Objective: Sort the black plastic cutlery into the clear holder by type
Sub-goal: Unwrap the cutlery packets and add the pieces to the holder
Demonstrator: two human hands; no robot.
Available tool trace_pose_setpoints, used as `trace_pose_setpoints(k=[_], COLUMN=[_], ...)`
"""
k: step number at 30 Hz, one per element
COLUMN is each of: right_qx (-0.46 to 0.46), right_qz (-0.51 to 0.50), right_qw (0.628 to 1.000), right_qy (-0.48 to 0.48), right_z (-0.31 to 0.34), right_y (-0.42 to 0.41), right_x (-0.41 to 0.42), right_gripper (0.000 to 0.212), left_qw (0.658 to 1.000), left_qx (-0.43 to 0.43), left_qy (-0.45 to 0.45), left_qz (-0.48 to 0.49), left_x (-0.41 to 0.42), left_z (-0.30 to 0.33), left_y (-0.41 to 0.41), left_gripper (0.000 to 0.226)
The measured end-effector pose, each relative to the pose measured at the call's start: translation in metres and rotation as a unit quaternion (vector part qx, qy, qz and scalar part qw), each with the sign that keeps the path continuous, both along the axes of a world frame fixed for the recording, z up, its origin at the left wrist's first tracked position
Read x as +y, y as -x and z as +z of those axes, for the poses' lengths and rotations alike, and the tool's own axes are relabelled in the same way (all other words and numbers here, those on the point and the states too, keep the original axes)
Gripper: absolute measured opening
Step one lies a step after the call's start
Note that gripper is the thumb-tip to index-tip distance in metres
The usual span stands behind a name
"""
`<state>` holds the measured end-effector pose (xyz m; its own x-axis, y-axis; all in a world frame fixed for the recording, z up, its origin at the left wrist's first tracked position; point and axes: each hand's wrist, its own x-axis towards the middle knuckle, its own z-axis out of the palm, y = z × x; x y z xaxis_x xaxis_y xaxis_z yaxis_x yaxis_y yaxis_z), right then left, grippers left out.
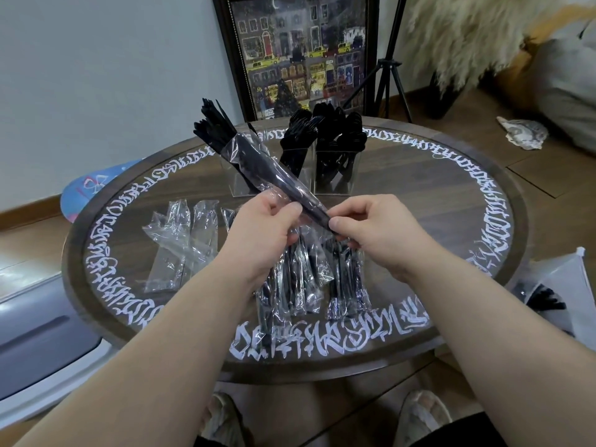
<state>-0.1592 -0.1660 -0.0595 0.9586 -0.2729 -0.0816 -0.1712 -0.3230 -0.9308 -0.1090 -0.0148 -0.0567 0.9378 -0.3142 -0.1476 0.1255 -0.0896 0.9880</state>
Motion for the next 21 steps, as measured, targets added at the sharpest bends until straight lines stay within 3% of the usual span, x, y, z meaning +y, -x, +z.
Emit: trace_pose_setpoints(k=[2, 5, 7, 9, 12, 17, 21], right_qx=[-0.033, -0.074, -0.099, -0.111, -0.098, -0.069, -0.074], right_qz=[-0.015, -0.014, -0.005, 0.005, 0.01, -0.009, -0.062], right_qw=[0.994, 0.968, 0.957, 0.952, 0.962, 0.993, 0.995], right_qy=[0.099, 0.239, 0.272, 0.285, 0.256, 0.091, -0.018], right_z=[-0.001, -0.003, -0.005, -0.006, -0.005, -0.004, -0.001], right_y=[-0.002, -0.002, -0.002, -0.002, -0.003, -0.005, -0.005], right_x=[-0.001, 0.002, 0.005, 0.007, 0.008, 0.005, -0.002], right_gripper=[0.015, 0.006, 0.004, 0.005, 0.012, 0.022, 0.02], left_qw=[1.0, 0.999, 0.999, 0.998, 0.997, 0.994, 0.982], left_qx=[0.011, 0.027, 0.043, 0.045, 0.035, 0.047, 0.095], left_qy=[-0.006, -0.017, 0.002, 0.025, 0.037, 0.049, 0.106], left_qz=[0.016, 0.008, 0.018, 0.037, 0.061, 0.081, 0.125], left_x=[0.0, -0.001, -0.004, -0.006, -0.007, -0.005, 0.005], left_z=[-0.002, -0.002, 0.0, 0.0, -0.001, 0.002, 0.006], left_y=[-0.003, -0.004, -0.003, -0.003, -0.006, -0.008, -0.017], left_gripper=[0.009, 0.027, 0.031, 0.02, 0.003, 0.007, 0.011])
